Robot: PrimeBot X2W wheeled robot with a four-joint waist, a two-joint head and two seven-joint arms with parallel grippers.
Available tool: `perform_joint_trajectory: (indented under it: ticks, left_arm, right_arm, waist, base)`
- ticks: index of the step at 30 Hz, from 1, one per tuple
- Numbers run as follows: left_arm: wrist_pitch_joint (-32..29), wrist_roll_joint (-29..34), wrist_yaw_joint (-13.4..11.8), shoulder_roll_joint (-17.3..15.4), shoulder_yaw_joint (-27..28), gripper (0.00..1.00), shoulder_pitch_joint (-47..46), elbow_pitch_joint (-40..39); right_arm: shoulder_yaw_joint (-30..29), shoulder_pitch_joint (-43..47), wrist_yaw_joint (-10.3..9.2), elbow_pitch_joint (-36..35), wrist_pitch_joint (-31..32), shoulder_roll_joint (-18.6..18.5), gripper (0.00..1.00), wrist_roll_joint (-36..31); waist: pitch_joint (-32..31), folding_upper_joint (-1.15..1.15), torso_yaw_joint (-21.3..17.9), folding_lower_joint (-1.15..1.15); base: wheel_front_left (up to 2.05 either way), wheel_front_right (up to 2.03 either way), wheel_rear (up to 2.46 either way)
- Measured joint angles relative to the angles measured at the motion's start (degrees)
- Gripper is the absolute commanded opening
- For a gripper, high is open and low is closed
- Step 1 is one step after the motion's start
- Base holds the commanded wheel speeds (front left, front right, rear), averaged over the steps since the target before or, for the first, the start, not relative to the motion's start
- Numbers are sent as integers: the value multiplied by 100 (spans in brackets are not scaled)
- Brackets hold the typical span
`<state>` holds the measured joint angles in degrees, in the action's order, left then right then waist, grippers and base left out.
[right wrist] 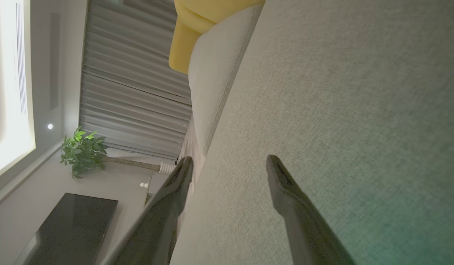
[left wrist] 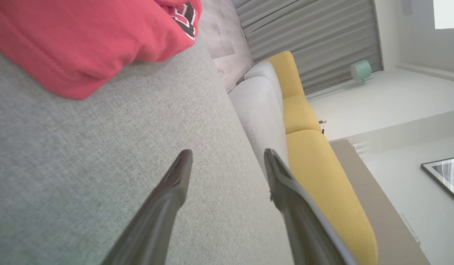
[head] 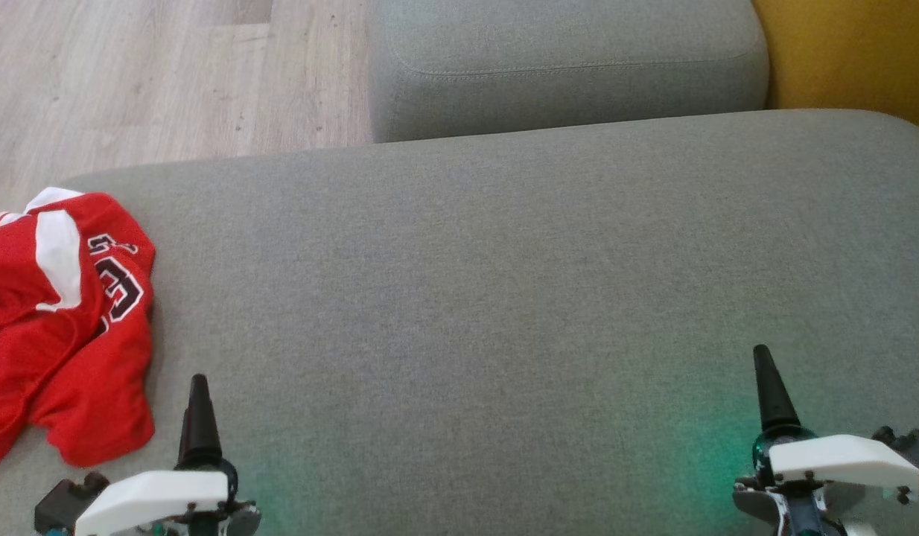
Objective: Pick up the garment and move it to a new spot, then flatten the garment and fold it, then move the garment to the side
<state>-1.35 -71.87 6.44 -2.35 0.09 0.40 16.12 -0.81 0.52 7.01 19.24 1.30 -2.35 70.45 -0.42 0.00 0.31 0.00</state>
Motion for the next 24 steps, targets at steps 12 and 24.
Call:
perform_joint_trajectory:
  ticks: [12, 24]
  left_arm:
    - [213, 904, -105, 0, -181, 100, 1, -131]
    - [419, 1912, -191, -2, -376, 100, 2, -182]
  right_arm:
    - [255, -54, 0, -100, -216, -9, 100, -927]
    - [500, -111, 0, -135, -402, -10, 100, -1885]
  waist:
    - [-42, 0, 25, 0]
    - [-85, 0, 30, 0]
  base:
    - [0, 0, 0]
    - [0, 0, 0]
